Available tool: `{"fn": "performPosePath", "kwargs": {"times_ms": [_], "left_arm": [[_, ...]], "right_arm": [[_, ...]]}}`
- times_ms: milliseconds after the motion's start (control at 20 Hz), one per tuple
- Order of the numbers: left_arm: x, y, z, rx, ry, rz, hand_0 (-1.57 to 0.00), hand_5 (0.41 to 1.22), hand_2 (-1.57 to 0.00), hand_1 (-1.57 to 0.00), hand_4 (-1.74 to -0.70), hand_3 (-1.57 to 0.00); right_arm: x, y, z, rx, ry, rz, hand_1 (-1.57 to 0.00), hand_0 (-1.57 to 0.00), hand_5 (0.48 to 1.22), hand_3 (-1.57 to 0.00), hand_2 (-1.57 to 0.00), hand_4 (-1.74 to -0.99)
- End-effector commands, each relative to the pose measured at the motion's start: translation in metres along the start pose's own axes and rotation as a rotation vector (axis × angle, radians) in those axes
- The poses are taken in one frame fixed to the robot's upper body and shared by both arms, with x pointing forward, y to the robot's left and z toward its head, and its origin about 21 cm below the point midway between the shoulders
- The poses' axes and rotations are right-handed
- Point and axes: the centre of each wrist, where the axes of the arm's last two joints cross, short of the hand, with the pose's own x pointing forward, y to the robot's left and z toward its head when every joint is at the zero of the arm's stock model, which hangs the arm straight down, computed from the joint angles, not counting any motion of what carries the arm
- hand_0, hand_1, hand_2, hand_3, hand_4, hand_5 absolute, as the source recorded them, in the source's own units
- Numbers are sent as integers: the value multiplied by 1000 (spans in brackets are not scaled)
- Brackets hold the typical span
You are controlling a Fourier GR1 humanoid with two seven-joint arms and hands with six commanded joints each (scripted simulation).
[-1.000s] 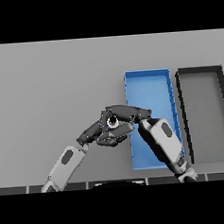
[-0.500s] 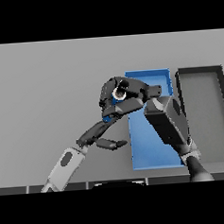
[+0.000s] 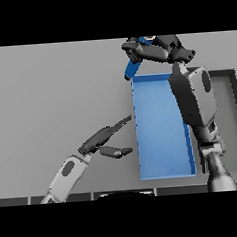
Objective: Pick up the blue pipe and place it into the blue bin.
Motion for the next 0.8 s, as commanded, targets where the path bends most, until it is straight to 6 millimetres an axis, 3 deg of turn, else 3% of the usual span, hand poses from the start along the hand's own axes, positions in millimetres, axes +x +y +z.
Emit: {"fn": "performPosePath", "kwargs": {"times_ms": [0,200,300,650,750], "left_arm": [[2,0,-2,-2,6,-1,1,483,1,1,-887,1],[-1,5,1,7,0,-16,1,482,1,1,-878,1],[-2,1,1,1,-5,-7,1,483,1,1,-877,1],[-3,-2,-1,0,4,-11,1,479,1,1,-877,1],[0,1,0,4,-5,-14,1,475,1,1,-880,1]], "right_arm": [[-9,-10,4,-42,42,-4,-1571,-1571,1221,-1571,-1571,-1498],[-64,-48,35,-217,211,-33,-1571,-1571,1221,-1571,-1571,-1499],[-86,-58,51,-295,299,-55,-1571,-1571,1221,-1571,-1571,-1499],[-145,-62,98,-494,616,-111,-1571,-1571,1221,-1571,-1571,-1499],[-155,-61,111,-524,713,-123,-1571,-1571,1221,-1025,-1571,-1586]]}}
